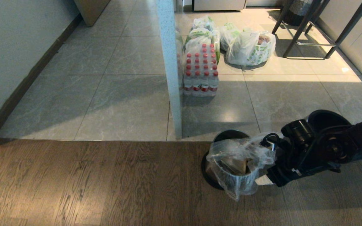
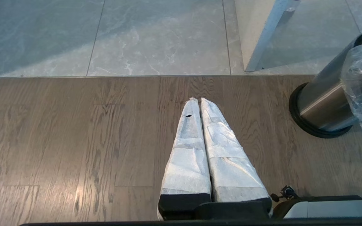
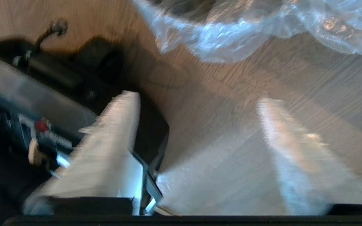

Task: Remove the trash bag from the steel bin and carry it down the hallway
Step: Pick up the trash bag

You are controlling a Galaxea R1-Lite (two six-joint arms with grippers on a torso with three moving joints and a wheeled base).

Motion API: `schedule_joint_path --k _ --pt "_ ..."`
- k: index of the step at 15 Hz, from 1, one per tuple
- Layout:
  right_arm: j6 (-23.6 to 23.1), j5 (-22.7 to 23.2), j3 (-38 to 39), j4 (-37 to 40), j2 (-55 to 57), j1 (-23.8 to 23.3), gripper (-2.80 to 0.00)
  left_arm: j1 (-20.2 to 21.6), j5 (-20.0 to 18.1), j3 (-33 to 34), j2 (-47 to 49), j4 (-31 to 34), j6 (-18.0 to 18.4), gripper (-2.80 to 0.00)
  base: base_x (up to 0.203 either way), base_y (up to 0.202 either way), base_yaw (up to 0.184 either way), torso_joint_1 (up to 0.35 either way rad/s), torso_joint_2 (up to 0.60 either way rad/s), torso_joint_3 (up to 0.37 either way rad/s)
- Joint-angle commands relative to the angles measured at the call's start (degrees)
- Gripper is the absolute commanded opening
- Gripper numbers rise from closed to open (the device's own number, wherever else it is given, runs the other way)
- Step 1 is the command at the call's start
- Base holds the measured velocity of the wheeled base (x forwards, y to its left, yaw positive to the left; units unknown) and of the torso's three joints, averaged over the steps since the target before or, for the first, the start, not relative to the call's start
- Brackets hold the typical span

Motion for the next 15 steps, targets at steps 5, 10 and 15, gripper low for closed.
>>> schedule_joint_path --k 5,10,15 --pt "1.76 -0.17 2.44 -5.22 6.29 0.03 -2.8 0.01 0.02 0.05 0.02 0.0 -0.01 -2.8 0.0 0.0 0.0 0.0 0.0 0.0" --pt "1.84 -0.24 3.65 -5.76 8.1 -0.07 -2.8 0.01 0.02 0.09 0.02 0.0 -0.01 -2.8 0.0 0.0 0.0 0.0 0.0 0.0" --pt "2.39 0.13 5.05 -11.77 11.45 -0.05 0.0 0.01 0.02 0.09 -0.03 0.0 -0.01 -2.8 0.0 0.0 0.0 0.0 0.0 0.0"
